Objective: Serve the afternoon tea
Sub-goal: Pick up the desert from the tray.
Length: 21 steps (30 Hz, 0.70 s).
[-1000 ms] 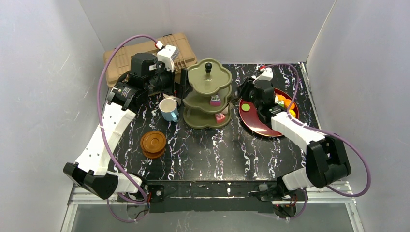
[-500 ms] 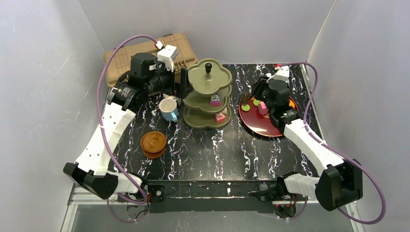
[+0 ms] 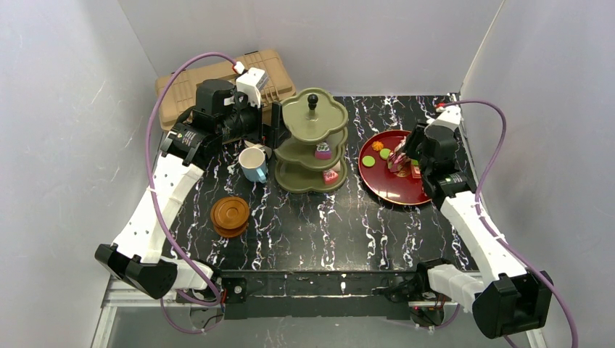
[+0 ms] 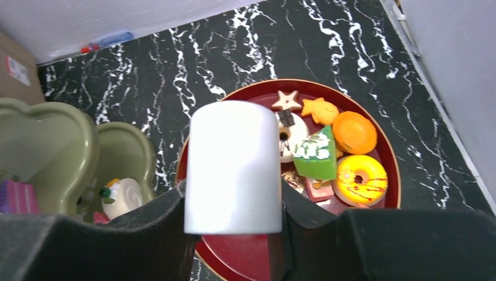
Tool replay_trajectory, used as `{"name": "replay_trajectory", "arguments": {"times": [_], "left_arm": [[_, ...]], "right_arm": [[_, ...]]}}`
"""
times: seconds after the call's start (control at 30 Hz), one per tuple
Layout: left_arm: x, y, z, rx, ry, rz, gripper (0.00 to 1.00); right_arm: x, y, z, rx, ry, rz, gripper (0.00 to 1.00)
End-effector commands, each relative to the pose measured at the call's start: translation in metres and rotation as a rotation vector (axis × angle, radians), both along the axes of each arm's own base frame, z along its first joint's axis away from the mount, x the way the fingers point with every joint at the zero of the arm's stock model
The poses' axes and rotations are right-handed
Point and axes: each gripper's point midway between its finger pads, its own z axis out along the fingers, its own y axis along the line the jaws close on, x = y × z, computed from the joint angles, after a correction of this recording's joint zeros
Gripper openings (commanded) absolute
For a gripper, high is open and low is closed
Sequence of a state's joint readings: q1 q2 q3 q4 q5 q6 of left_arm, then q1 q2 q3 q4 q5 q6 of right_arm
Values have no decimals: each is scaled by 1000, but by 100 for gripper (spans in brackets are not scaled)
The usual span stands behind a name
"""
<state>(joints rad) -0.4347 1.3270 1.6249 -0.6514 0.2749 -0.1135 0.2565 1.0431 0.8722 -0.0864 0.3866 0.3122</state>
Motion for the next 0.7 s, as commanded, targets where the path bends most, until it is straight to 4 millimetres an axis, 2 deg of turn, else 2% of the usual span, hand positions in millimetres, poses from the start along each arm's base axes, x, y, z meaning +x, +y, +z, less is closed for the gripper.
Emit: {"name": "replay_trajectory", "arguments": {"times": [0.0, 0.03, 0.13, 0.4, 0.67], "left_arm": [[-8, 2, 11, -27, -24, -11, 98], [-8, 2, 11, -28, -24, -11, 98], [-8, 2, 11, -26, -24, -9, 98], [-8, 2, 12, -27, -27, -7, 98], [-6, 3, 15, -22, -38, -2, 98]], "right_arm": [[-2, -20, 8, -37, -23, -59, 50], [-1, -22, 7, -38, -21, -65, 54], [1, -25, 4, -41, -13, -72, 57], [17, -25, -4, -28, -14, -59, 57], [45, -21, -9, -24, -18, -31, 57]]}}
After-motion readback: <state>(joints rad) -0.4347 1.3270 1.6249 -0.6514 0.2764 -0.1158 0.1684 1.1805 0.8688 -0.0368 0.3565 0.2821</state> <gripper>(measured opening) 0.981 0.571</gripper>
